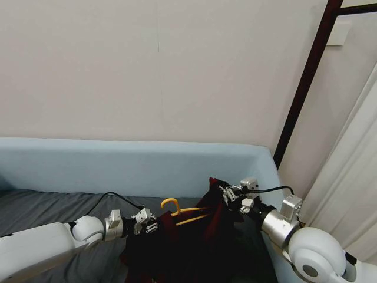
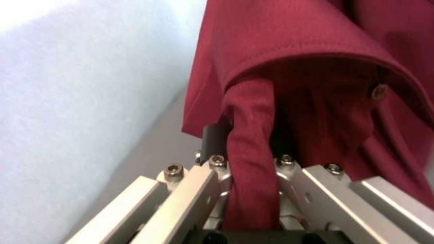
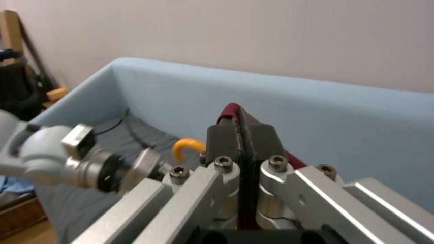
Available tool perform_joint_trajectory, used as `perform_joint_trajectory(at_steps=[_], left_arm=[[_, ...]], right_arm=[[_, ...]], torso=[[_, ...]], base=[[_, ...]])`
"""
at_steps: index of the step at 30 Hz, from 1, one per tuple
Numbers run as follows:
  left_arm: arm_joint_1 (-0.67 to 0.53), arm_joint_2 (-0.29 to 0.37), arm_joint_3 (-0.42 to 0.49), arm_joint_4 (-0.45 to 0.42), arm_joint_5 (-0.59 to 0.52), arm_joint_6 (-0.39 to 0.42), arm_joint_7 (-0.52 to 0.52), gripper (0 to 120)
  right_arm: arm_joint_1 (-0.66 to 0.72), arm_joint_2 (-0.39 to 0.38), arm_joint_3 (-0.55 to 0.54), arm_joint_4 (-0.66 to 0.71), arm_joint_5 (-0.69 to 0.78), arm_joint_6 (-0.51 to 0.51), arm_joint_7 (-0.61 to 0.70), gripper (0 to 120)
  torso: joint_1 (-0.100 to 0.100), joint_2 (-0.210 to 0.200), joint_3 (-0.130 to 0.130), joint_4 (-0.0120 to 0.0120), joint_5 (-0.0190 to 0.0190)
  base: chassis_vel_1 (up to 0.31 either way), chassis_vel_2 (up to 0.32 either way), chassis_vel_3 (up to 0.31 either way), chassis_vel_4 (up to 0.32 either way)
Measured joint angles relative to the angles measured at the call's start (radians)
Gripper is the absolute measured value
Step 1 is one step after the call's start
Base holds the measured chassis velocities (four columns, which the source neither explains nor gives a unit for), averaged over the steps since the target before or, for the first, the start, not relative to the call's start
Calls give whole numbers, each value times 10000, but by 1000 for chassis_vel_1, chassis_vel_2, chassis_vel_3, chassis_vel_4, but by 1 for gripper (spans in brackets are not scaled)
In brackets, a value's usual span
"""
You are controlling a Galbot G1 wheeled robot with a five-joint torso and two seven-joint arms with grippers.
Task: Pick up the clothes from the sofa and hang them on the clothes hanger.
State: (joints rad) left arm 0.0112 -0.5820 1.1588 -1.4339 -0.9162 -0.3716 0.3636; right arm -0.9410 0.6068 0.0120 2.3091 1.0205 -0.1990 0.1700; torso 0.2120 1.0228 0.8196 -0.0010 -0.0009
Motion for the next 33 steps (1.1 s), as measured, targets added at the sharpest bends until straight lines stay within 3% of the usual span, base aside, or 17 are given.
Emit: perform_joint_trajectory(at_steps=[5,9,14,23,33], left_arm=[[-246,-185,-78,-14,-135,98,-411,1],[-452,-245,-101,-187,-389,127,-661,1],[-939,-267,-102,-731,-706,78,-679,1],[-1645,224,-51,-1358,-981,-69,-165,1],[-2935,513,106,-1821,-1092,-346,222,1]], right_arm=[[-878,-75,187,622,-528,22,-188,0],[-1657,48,77,819,-1743,255,-443,0],[-1850,381,-387,-80,-2905,622,-220,0],[-384,410,-532,-576,-2051,612,493,0],[-935,-442,-393,874,-2407,632,246,0]], torso=[[1,0,0,-5,1],[0,0,0,0,1],[-1,0,-1,-5,3],[0,0,1,4,1],[0,1,0,-7,4]], base=[[0,0,0,0],[0,0,0,0],[0,0,0,0],[0,0,0,0],[0,0,0,0]])
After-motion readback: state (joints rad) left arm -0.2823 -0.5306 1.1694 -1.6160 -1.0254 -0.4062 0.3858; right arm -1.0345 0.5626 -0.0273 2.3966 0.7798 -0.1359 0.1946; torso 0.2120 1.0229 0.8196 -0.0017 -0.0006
